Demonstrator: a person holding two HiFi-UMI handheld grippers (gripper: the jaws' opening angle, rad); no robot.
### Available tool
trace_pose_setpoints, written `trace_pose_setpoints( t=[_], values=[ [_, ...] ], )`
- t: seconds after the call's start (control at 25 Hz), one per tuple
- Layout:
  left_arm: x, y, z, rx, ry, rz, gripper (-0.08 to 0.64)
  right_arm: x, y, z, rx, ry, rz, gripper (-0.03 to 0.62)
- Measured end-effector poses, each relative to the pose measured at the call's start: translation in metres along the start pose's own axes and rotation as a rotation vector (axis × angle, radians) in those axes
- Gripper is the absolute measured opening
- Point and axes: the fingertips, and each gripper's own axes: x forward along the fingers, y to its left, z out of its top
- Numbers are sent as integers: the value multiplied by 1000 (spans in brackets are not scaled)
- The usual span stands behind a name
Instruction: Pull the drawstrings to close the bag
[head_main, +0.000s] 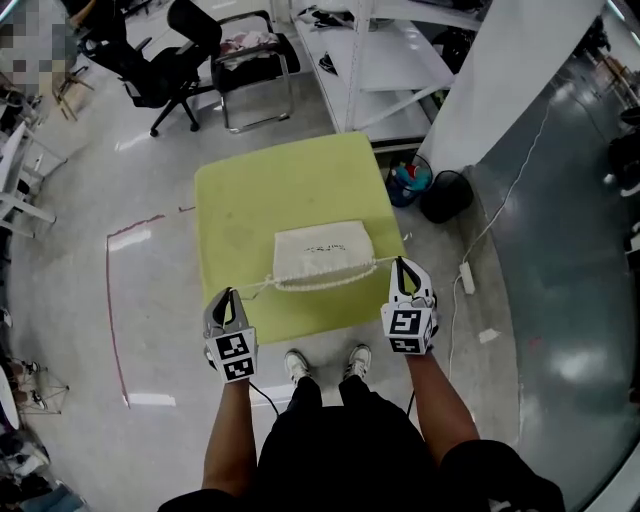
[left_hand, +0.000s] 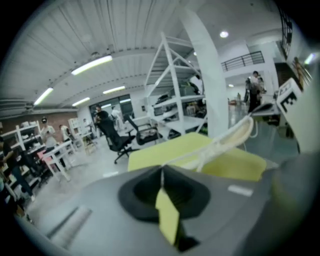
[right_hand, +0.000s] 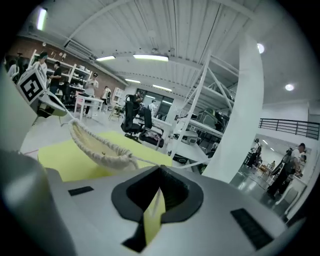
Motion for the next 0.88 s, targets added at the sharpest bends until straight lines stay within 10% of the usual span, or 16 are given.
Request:
trace_pose_setpoints(
  t=[0.88],
  values=[
    [-34, 70, 98, -59, -202, 112, 11, -20, -78, 74, 39, -141, -128, 10]
  ],
)
